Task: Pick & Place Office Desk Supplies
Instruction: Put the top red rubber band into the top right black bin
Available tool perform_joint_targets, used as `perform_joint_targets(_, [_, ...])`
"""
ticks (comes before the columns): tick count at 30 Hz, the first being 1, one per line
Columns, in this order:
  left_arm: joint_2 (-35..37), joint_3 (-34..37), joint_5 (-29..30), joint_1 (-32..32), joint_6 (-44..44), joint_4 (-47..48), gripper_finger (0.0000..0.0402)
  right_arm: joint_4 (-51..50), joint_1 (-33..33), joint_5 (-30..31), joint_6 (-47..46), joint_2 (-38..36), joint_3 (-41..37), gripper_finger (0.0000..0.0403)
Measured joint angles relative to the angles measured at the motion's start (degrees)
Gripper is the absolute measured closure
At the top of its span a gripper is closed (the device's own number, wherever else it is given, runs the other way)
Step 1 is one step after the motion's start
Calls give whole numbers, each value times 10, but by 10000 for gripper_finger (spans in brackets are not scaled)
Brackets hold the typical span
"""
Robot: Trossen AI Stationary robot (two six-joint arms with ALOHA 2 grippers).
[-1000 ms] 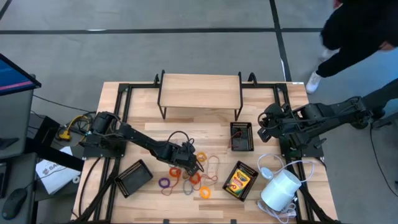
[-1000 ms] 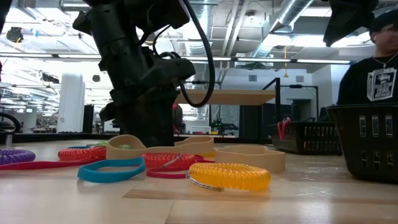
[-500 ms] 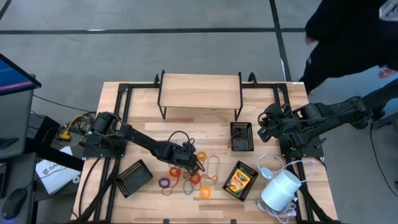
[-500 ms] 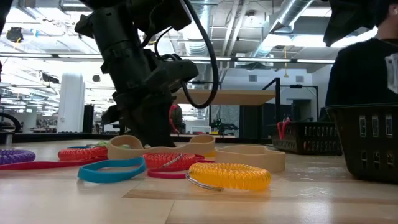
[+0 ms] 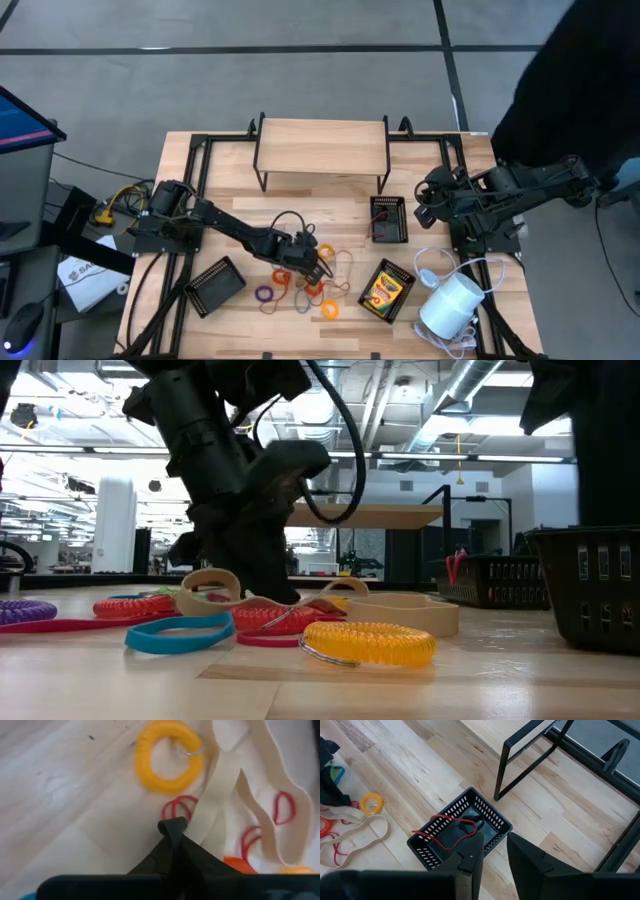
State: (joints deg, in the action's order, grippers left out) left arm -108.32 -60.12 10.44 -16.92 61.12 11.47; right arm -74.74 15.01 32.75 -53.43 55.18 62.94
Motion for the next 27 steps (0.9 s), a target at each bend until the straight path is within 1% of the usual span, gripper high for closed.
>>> perform_joint_targets(7, [5,-1,8,9,-1,-49,397,5,0,-4,-1,0,-13,319])
perform_joint_targets(15, [6,-1,17,23,-4,-110,392,14,0,-15,-1,0,-23,319])
perform_joint_targets(19, [9,-1,17,31,-4,-157,397,15,0,-18,0,0,-23,319])
perform_joint_targets(22, [15,-2,17,38,-4,-188,394,15,0,-19,2,0,-23,319])
perform_joint_targets(27, [40,-1,27,43,-11,-186,393,15,0,-28,14,0,-23,319])
